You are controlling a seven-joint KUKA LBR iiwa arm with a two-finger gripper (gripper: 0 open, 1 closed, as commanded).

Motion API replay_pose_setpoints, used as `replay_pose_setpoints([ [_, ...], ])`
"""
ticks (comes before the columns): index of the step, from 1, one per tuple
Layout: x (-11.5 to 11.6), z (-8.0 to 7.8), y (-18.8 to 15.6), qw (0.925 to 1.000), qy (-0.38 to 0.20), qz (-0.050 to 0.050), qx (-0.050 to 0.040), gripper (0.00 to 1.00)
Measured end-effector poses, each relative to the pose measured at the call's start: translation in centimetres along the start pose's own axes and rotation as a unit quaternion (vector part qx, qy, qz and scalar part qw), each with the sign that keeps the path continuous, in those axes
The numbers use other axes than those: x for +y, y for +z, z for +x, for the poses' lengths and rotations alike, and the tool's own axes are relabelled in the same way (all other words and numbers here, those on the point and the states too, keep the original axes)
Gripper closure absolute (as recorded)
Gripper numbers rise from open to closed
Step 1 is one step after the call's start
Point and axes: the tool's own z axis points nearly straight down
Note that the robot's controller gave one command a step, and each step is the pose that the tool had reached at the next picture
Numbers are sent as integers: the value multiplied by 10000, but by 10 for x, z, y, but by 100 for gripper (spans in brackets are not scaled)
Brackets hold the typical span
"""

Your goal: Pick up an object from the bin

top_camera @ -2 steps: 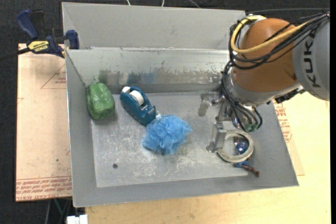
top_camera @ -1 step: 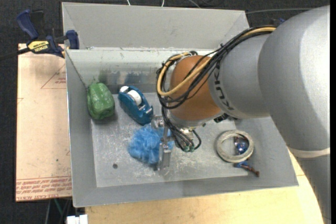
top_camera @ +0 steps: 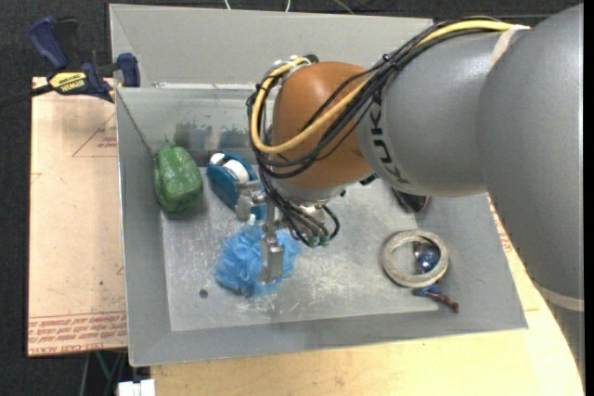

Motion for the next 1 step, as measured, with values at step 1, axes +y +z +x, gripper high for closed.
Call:
replay_pose_setpoints([
  [1, -11, 20, 45, 9996, 270, -1, 116, 0],
])
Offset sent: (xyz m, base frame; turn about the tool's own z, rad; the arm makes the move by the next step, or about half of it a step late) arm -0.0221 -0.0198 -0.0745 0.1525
